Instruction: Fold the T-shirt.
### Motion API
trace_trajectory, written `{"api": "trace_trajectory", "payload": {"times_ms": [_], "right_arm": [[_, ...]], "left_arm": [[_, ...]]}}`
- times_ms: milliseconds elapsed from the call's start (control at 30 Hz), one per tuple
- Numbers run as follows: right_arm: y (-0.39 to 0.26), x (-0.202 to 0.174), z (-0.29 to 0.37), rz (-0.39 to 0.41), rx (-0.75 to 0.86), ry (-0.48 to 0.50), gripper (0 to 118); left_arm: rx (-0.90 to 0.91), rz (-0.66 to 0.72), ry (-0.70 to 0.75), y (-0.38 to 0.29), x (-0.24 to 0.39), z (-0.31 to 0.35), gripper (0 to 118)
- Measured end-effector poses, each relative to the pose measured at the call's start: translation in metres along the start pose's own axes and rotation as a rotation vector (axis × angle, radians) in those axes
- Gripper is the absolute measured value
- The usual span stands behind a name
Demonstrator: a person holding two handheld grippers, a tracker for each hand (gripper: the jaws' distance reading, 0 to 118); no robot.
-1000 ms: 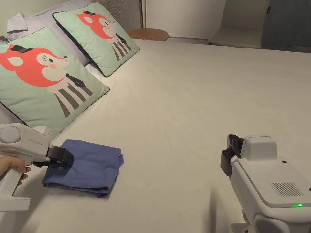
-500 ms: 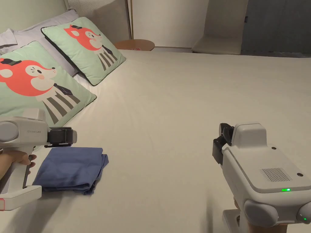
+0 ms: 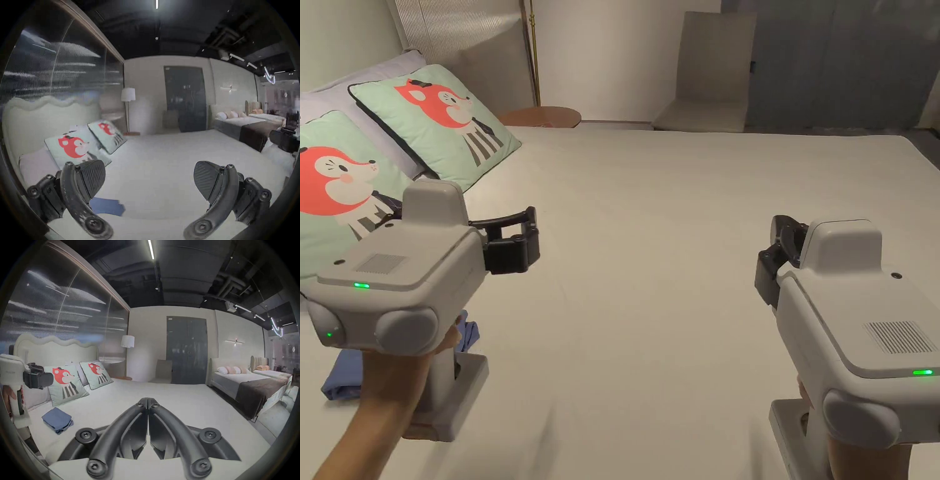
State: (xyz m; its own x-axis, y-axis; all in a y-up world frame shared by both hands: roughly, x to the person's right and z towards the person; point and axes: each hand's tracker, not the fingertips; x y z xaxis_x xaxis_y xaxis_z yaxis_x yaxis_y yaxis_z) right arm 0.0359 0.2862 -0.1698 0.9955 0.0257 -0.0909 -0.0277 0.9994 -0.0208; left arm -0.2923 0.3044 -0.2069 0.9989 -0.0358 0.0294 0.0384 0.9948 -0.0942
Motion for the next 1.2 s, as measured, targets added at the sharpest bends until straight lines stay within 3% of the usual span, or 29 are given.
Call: {"api": "trace_trajectory", "payload": {"times_ms": [133, 400, 433, 467, 500, 533, 567, 1200], "right_arm": [[0.0, 0.015, 0.015, 0.015, 0.024, -0.041, 0], [-0.014, 0.037, 0.03, 0.02, 0.043, -0.112, 0], [-0.015, 0.04, 0.03, 0.017, 0.045, -0.118, 0], [-0.016, 0.042, 0.031, 0.015, 0.045, -0.122, 0], [-0.017, 0.044, 0.031, 0.015, 0.043, -0.129, 0], [-0.016, 0.045, 0.032, 0.015, 0.044, -0.134, 0], [-0.015, 0.047, 0.032, 0.015, 0.042, -0.14, 0], [-0.003, 0.049, 0.04, 0.021, 0.053, -0.153, 0]], "left_arm": [[0.086, -0.055, -0.011, -0.015, 0.042, 0.01, 108], [0.186, -0.027, -0.01, -0.033, 0.091, 0.029, 105], [0.2, -0.029, -0.011, -0.034, 0.095, 0.03, 94], [0.206, -0.038, -0.016, -0.035, 0.098, 0.031, 76], [0.211, -0.039, -0.022, -0.037, 0.101, 0.031, 51], [0.209, -0.046, -0.028, -0.037, 0.103, 0.03, 11], [0.203, -0.052, -0.028, -0.037, 0.107, 0.028, 1], [0.163, -0.007, -0.043, -0.04, 0.103, 0.023, 0]]}}
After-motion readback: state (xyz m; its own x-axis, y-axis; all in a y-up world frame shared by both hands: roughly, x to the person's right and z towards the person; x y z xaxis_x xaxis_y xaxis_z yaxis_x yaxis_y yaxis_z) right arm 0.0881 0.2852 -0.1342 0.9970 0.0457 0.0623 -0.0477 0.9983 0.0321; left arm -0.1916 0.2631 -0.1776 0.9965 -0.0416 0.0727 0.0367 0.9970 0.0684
